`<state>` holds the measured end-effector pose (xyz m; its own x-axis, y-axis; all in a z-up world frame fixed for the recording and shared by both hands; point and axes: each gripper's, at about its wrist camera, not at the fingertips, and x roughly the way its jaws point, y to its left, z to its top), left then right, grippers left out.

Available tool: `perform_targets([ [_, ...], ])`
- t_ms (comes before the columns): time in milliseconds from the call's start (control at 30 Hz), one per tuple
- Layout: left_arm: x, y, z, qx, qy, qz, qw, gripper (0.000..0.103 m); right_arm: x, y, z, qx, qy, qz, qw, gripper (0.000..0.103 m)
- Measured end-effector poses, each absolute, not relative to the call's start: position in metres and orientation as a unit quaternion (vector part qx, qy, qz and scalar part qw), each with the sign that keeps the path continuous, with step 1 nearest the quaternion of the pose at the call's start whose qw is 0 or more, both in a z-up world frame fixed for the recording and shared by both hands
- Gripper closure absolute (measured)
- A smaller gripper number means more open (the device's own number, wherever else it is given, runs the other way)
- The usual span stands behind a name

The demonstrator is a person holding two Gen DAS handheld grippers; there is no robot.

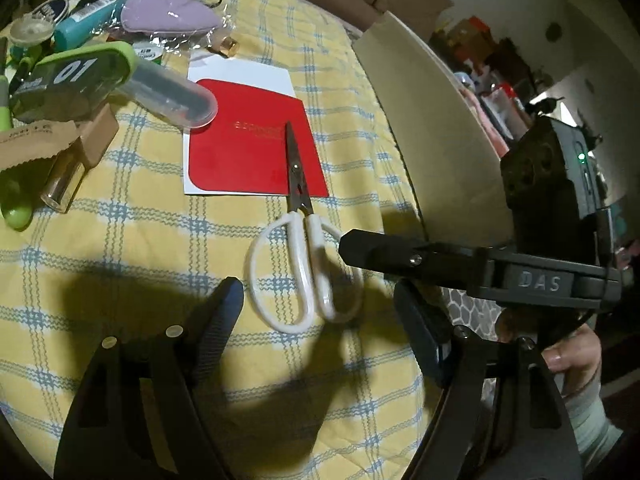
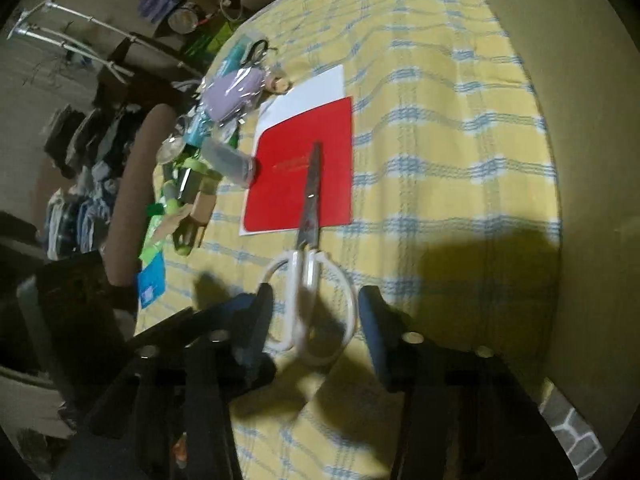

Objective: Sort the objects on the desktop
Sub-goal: 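Grasp the white-handled scissors on the red card with the right tool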

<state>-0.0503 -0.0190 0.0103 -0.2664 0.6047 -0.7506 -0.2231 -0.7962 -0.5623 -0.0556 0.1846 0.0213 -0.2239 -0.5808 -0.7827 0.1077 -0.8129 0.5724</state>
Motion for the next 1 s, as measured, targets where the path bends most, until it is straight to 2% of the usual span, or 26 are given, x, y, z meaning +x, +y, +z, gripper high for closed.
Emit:
perform_targets([
  [167,-0.048,-0.018,0.011,-0.543,-0.164,0.778,0.270,0.029,-0.064,0.183,0.019,0.592,-0.188,-0.753,0.217,0.076],
  [300,-0.049,-0.031,0.015,-0.535,-0.198,0.775,0.272,0.029,-0.064,0.186,0.014,0.597,-0.191,-0.751,0.208,0.087],
  [367,-0.050,-0.038,0.018,-0.525,-0.223,0.774,0.277,0.029,-0.061,0.186,0.013,0.593,-0.191,-0.753,0.212,0.085],
  [433,-0.053,-0.039,0.014,-0.529,-0.236,0.766,0.279,0.029,-0.062,0.187,0.011,0.595,-0.226,-0.738,0.226,0.084],
  [467,-0.054,-0.039,0.010,-0.533,-0.239,0.763,0.276,0.029,-0.062,0.188,0.010,0.597,-0.251,-0.724,0.238,0.087],
  [533,-0.055,-0.039,0.004,-0.538,-0.252,0.753,0.283,0.029,-0.060,0.185,0.016,0.591,-0.260,-0.722,0.246,0.093],
  [600,-0.055,-0.038,0.004,-0.540,-0.253,0.749,0.291,0.028,-0.060,0.183,0.023,0.585,-0.266,-0.722,0.257,0.095],
  [800,-0.053,-0.023,0.005,-0.545,-0.230,0.741,0.318,0.018,-0.069,0.172,0.018,0.597,-0.304,-0.688,0.278,0.092],
  [900,-0.054,-0.023,0.005,-0.545,-0.229,0.738,0.326,0.018,-0.071,0.161,0.009,0.607,-0.324,-0.663,0.295,0.092],
  [1000,-0.054,-0.022,0.007,-0.546,-0.225,0.736,0.331,0.018,-0.071,0.150,0.005,0.615,-0.304,-0.665,0.296,0.091],
])
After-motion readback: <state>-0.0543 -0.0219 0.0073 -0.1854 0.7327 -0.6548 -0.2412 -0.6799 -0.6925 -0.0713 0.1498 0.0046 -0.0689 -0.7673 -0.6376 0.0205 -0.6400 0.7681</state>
